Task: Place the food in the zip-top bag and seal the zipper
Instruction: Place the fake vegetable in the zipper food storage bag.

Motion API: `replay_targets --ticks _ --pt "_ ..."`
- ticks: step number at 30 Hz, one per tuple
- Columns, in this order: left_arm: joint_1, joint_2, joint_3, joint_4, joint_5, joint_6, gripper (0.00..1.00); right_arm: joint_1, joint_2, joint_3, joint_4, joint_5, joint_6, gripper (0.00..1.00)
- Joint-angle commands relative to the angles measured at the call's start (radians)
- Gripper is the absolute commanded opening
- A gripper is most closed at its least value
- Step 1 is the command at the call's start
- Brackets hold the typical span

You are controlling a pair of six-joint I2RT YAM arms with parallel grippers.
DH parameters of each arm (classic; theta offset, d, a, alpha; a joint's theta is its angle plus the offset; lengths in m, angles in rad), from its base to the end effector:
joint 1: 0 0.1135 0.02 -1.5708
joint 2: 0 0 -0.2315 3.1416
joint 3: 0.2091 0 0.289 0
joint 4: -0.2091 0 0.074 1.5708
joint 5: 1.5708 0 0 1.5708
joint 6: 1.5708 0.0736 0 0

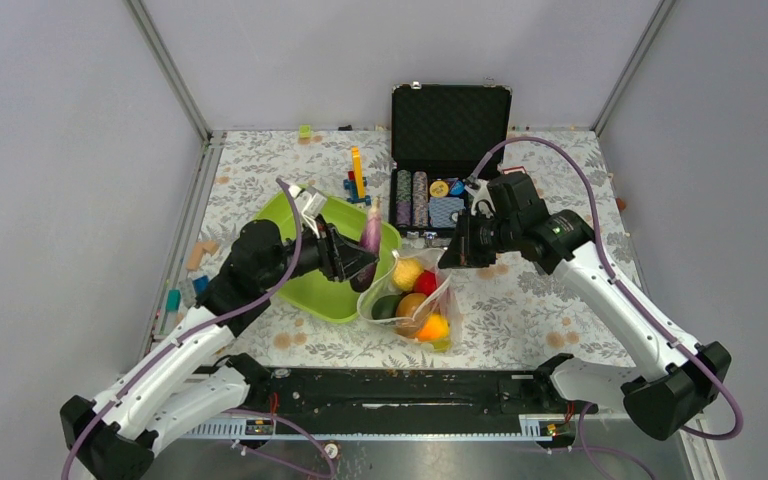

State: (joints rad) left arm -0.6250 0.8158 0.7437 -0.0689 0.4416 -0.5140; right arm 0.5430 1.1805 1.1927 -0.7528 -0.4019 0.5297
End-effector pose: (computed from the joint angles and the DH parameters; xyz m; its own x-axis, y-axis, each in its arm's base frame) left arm 0.2142 -0.1933 0.3018 -0.5280 -0.1671 -0.8326 0.7034 0.4633 -0.5391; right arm 0.2578 0.1892 0.2954 -0.8637 0.0219 -0.5036 -0.3318 0.7274 0.6007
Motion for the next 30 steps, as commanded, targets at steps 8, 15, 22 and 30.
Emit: replay_targets --ticks 8,15,22,30 --pt "-0.277 0.173 0.057 0.190 -0.206 0.026 0.00 -0.027 -0.077 -0.031 0.047 0.001 -0.014 0.00" --pt "-0.362 0.263 0.043 0.207 -0.324 0.022 0.00 -0.028 -0.088 -0.036 0.062 -0.037 -0.010 0.00" --pt "-0.405 0.250 0.033 0.098 -0.284 0.093 0.00 -0.030 -0.104 -0.036 0.080 -0.025 0.016 0.00" --pt "-0.416 0.280 0.037 -0.028 -0.182 0.120 0.00 -0.033 -0.108 -0.040 0.081 0.016 0.057 0.00"
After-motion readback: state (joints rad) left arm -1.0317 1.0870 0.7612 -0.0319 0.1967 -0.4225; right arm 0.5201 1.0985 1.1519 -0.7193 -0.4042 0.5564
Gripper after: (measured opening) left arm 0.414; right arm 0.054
